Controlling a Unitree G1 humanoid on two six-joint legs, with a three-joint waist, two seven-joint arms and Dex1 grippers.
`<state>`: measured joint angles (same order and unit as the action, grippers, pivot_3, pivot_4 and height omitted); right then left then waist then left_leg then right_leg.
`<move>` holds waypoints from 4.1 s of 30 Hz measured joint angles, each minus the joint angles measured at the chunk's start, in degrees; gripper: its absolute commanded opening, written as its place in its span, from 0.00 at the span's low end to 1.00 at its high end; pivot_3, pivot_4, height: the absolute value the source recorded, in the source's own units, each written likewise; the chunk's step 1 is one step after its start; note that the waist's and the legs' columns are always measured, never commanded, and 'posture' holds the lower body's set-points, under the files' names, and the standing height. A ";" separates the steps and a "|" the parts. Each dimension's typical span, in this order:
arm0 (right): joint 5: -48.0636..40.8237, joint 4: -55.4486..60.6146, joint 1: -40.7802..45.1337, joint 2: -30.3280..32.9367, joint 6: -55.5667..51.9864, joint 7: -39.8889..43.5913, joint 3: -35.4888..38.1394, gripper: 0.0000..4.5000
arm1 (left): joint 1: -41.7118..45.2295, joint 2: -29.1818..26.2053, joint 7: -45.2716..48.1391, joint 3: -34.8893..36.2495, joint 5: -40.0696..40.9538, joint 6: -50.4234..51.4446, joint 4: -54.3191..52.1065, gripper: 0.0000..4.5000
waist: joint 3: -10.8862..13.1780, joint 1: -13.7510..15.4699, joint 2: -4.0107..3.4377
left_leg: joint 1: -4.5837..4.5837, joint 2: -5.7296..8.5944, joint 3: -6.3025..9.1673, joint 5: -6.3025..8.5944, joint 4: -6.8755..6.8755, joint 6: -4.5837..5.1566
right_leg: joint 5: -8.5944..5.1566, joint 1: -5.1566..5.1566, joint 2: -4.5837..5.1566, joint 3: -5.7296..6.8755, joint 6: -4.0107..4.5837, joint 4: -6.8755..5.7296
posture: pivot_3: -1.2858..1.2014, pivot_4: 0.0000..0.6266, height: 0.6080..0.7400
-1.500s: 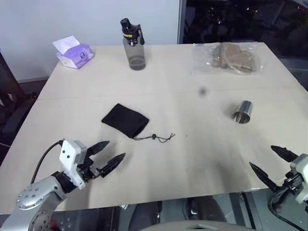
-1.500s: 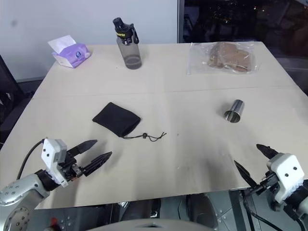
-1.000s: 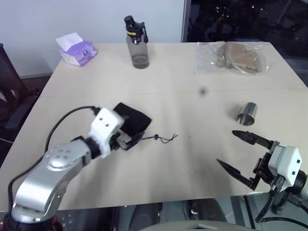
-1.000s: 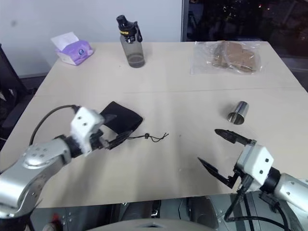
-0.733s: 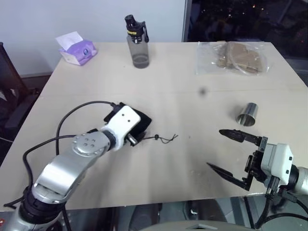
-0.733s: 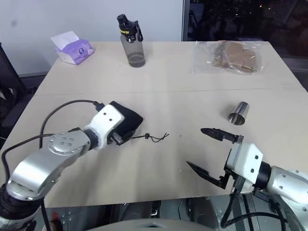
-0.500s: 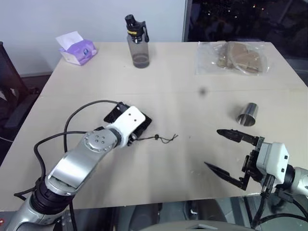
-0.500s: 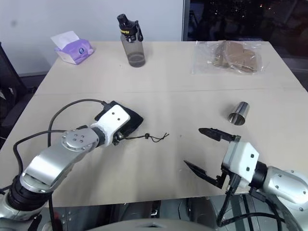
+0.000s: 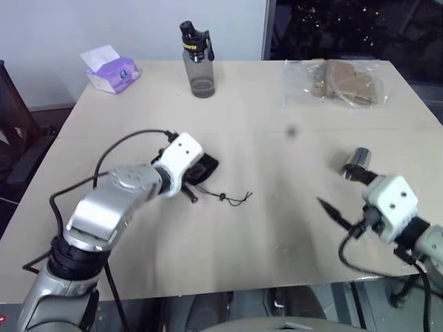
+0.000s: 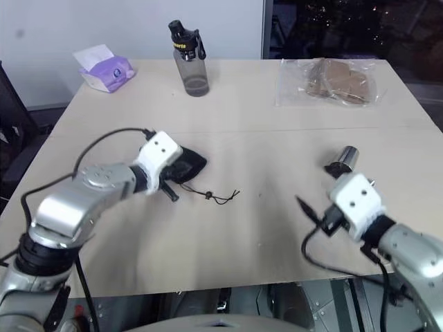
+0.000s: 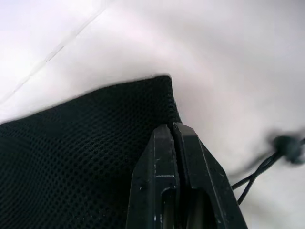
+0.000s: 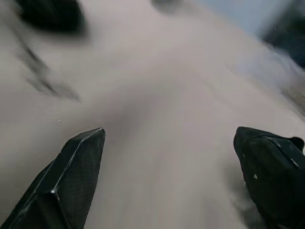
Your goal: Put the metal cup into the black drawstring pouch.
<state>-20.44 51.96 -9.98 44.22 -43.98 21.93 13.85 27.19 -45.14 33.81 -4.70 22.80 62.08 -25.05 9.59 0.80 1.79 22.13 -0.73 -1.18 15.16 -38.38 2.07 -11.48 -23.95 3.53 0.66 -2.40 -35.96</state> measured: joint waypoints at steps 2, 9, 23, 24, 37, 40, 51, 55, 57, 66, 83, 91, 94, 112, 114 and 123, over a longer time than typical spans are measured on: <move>0.84 -4.04 4.44 -0.38 -5.13 -2.38 -0.68 1.00 | 1.91 0.01 3.31 1.54 2.91 0.46 1.88 0.01 | 0.01 -0.05 -0.02 | 0.03 0.12 0.02 0.00 0.02 0.01 | 0.01 -0.02 0.00 -0.01 0.02 0.00 | 0.52 0.24 1.00; 8.88 -20.09 14.71 0.26 -10.03 -6.90 -8.16 1.00 | 4.97 0.63 7.60 1.54 5.78 -0.20 5.21 0.01 | 0.03 -0.09 -0.03 | 0.48 0.21 0.09 -0.01 -0.03 0.03 | 0.06 -0.35 -0.01 0.03 -0.05 0.02 | 0.52 0.24 1.00; 17.09 -34.46 22.46 -2.08 -5.36 -7.35 -11.93 0.01 | 15.35 6.70 9.49 -3.32 3.15 -5.32 16.15 0.00 | 0.04 -0.16 -0.03 | 0.61 0.23 0.11 -0.01 -0.10 0.04 | 0.17 -0.38 -0.03 0.09 -0.23 0.01 | 0.52 0.24 1.00; 16.69 -34.24 22.25 -3.29 -5.21 -7.18 -11.36 0.01 | 16.28 7.52 9.55 -3.93 3.12 -5.42 17.09 0.00 | 0.04 -0.17 -0.03 | 0.61 0.23 0.11 -0.01 -0.10 0.05 | 0.17 -0.38 -0.03 0.08 -0.23 0.00 | 0.52 0.24 1.00; -2.26 -13.23 22.08 -24.85 -6.67 -2.75 -12.95 0.01 | 22.71 22.52 4.01 -4.88 2.15 -2.22 25.32 0.00 | 0.06 -0.26 -0.10 | 0.61 0.21 0.29 -0.01 -0.17 0.05 | 0.18 -0.40 -0.08 0.10 -0.24 -0.14 | 0.52 0.24 1.00; -1.01 -14.38 21.35 -27.36 -4.41 -4.25 -15.41 0.01 | 23.33 24.08 2.46 -4.72 1.93 -1.97 25.33 0.00 | 0.06 -0.27 -0.09 | 0.61 0.22 0.29 -0.01 -0.19 0.04 | 0.18 -0.41 -0.07 0.09 -0.24 -0.17 | 0.52 0.24 1.00; 6.20 -29.86 21.72 -30.19 8.71 -4.69 -20.94 0.01 | 23.33 24.24 2.87 -4.60 3.43 2.17 22.51 0.00 | 0.06 -1.06 -0.10 | 0.57 0.23 0.23 -0.01 -0.20 0.04 | 0.18 -0.50 -0.07 0.00 -0.23 -0.36 | 0.52 0.24 1.00; 6.88 -33.31 23.02 -31.60 11.08 -4.69 -20.71 0.01 | 21.52 22.96 3.57 -4.97 4.05 3.50 20.48 0.00 | 0.06 -1.54 -0.10 | 0.59 0.21 0.19 -0.01 -0.20 0.03 | 0.18 -0.65 -0.08 -0.06 -0.23 -0.51 | 0.52 0.24 1.00; 4.40 -34.28 23.35 -34.45 10.46 -4.43 -19.40 0.01 | 20.46 22.23 3.88 -5.02 4.29 3.56 18.93 0.00 | 0.06 -1.61 -0.10 | 0.59 0.19 0.20 -0.02 -0.19 0.03 | 0.18 -0.70 -0.08 -0.07 -0.23 -0.61 | 0.52 0.24 1.00; 6.93 -39.51 29.49 -32.69 8.09 -0.92 -25.48 0.01 | 19.41 20.58 5.51 -5.10 5.49 4.12 16.07 0.00 | 0.07 -1.61 -0.10 | 0.59 0.24 0.19 -0.02 -0.23 0.03 | 0.17 -0.74 -0.06 -0.09 -0.23 -0.72 | 0.52 0.24 1.00; 14.57 -46.61 39.09 -29.20 7.86 -5.65 -32.68 0.01 | 17.79 20.80 4.71 -4.17 7.85 6.19 12.30 0.00 | 0.10 -1.96 -0.17 | 0.58 0.31 0.11 -0.03 -0.21 0.01 | 0.17 -0.86 -0.03 -0.23 -0.24 -0.80 | 0.52 0.24 1.00; 10.88 -43.06 39.04 -30.01 3.73 -3.15 -28.41 0.65 | 18.13 22.72 0.78 -2.44 6.28 4.54 17.39 0.00 | 0.11 -1.61 -0.18 | 0.62 0.33 0.16 -0.02 -0.20 0.02 | 0.18 -0.85 -0.01 -0.21 -0.23 -0.76 | 0.52 0.24 1.00; 9.02 -35.53 37.92 -27.50 1.09 -0.55 -27.56 0.76 | 19.30 23.17 -0.71 -2.17 5.13 2.75 20.23 0.00 | 0.11 -1.57 -0.18 | 0.64 0.32 0.21 -0.02 -0.20 0.02 | 0.18 -0.85 -0.01 -0.16 -0.23 -0.76 | 0.52 0.24 1.00; 6.33 -26.42 25.85 -27.50 -2.01 -1.46 -24.83 1.00 | 15.84 12.92 10.65 -7.79 -3.86 -18.35 20.49 0.68 | 0.11 -1.34 -0.18 | 0.63 0.33 0.19 -0.02 -0.18 0.02 | 0.17 -0.85 0.00 -0.17 -0.23 -0.75 | 0.52 0.24 1.00; 7.37 -27.28 25.98 -27.54 -0.81 -1.96 -25.22 1.00 | 14.37 12.41 9.56 -10.33 -7.79 -21.97 20.29 0.68 | 0.11 -1.32 -0.18 | 0.64 0.36 0.17 -0.02 -0.20 0.03 | 0.17 -0.84 0.03 -0.18 -0.23 -0.74 | 0.52 0.24 1.00; 9.89 -28.49 26.41 -27.54 0.95 -2.21 -26.10 1.00 | 11.84 12.22 3.76 -15.62 -22.37 -32.58 21.68 0.68 | 0.11 -1.42 -0.18 | 0.64 0.34 0.18 -0.02 -0.19 0.03 | 0.17 -0.85 0.00 -0.16 -0.24 -0.75 | 0.52 0.24 1.00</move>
<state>-10.55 23.47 16.44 16.68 -43.03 19.72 -12.26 39.03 -32.92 37.58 -20.32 0.43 29.50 -3.37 9.70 -0.62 1.61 22.77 -0.39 -1.00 15.15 -38.57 2.10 -11.31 -24.80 3.53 0.50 -2.64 -36.71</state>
